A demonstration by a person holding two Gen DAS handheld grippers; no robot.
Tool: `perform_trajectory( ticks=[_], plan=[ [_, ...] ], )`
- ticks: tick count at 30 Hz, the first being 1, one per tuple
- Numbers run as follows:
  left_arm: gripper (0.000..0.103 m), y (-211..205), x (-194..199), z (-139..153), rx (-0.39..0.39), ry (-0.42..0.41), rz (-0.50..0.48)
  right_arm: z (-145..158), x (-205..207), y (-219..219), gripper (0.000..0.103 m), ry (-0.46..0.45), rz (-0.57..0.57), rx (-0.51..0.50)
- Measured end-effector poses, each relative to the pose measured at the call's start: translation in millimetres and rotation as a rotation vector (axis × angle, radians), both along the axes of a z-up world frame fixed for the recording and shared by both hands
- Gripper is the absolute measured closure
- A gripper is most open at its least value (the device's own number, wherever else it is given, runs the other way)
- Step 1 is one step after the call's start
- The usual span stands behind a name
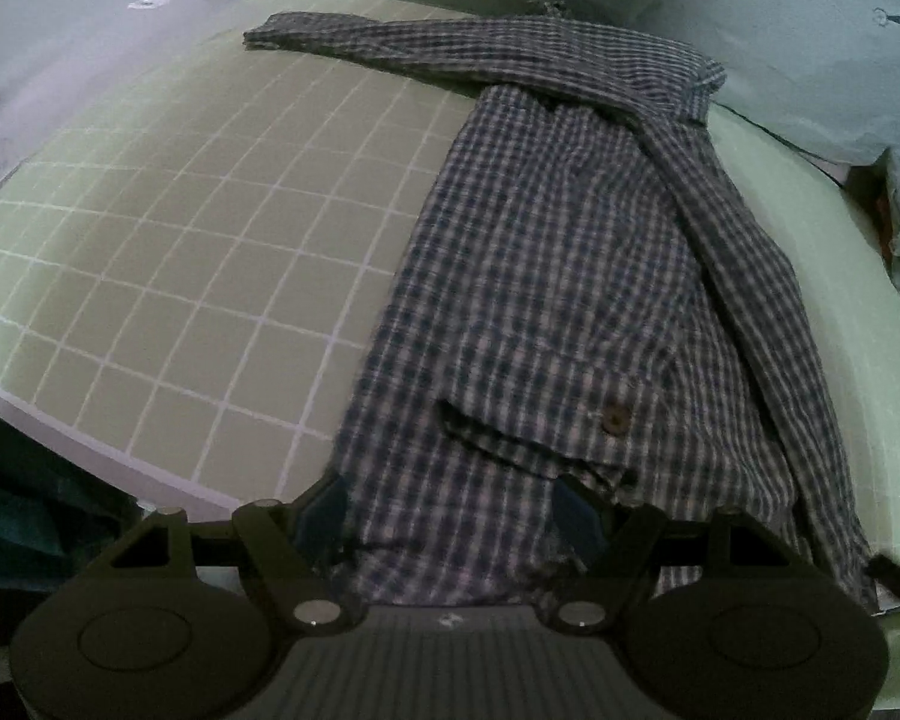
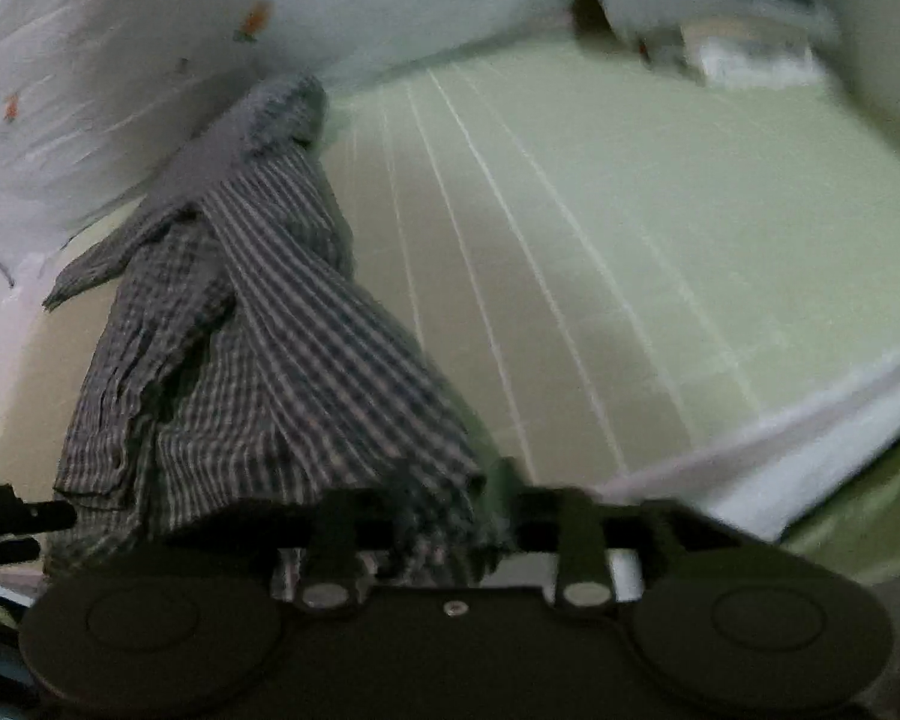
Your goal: Fold clothes
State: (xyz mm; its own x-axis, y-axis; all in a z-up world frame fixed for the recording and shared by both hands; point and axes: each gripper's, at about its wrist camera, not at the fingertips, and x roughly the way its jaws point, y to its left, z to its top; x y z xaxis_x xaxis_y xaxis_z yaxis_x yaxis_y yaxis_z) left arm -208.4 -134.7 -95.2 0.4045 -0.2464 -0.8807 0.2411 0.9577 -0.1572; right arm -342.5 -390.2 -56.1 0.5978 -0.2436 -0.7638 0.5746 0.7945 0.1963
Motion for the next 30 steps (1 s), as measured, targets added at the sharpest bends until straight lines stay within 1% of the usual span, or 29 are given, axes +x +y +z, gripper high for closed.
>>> perform_trajectory(
  ticks=[2, 4, 7, 10, 11, 13, 14, 16, 19, 22, 25, 28, 30],
  plan=[
    [0.027, 2.1, -2.7, 1.8, 0.002, -0.006, 0.001, 5.5, 2.1, 8.8, 0.053, -0.021, 0.045, -0.062],
    [0.027, 5.2, -5.6, 3.5, 0.002, -0.014, 0.004, 7.1, 10.6, 18.6, 0.053, -0.034, 0.113, -0.095],
    [0.027, 8.0, -8.8, 6.9, 0.004, -0.026, 0.008, 3.1, 27.9, 38.6, 0.053, -0.005, 0.235, -0.182],
    [0.027, 12.3, -12.3, 9.5, 0.006, -0.034, 0.012, -8.2, 47.7, 53.2, 0.054, 0.058, 0.314, -0.257],
    [0.027, 13.9, -13.7, 10.1, 0.006, -0.036, 0.013, -13.1, 52.4, 55.1, 0.058, 0.085, 0.319, -0.267],
    [0.027, 19.5, -18.1, 12.1, 0.007, -0.044, 0.015, -19.4, 57.3, 54.1, 0.087, 0.123, 0.312, -0.261],
    [0.027, 23.6, -20.1, 12.4, 0.005, -0.047, 0.013, -16.5, 55.5, 52.9, 0.101, 0.115, 0.302, -0.255],
    [0.026, 30.7, -21.3, 11.3, 0.003, -0.046, 0.009, -9.4, 50.9, 50.5, 0.102, 0.093, 0.281, -0.242],
    [0.026, 39.8, -13.1, 9.0, -0.007, -0.030, -0.004, 4.2, 44.9, 60.7, 0.102, 0.047, 0.279, -0.222],
    [0.026, 48.5, 3.2, 12.0, -0.026, -0.024, -0.014, 19.0, 47.8, 77.9, 0.102, -0.031, 0.294, -0.124],
    [0.026, 60.5, 15.7, 18.1, -0.033, -0.044, -0.039, 27.1, 62.4, 101.1, 0.102, -0.107, 0.338, -0.044],
    [0.026, 78.3, 28.7, 21.4, -0.018, -0.058, -0.056, 20.0, 80.7, 118.6, 0.102, -0.130, 0.351, 0.034],
    [0.026, 91.2, 38.3, 20.3, -0.019, -0.049, -0.049, 4.0, 95.2, 126.3, 0.101, -0.112, 0.330, 0.101]
  ],
)
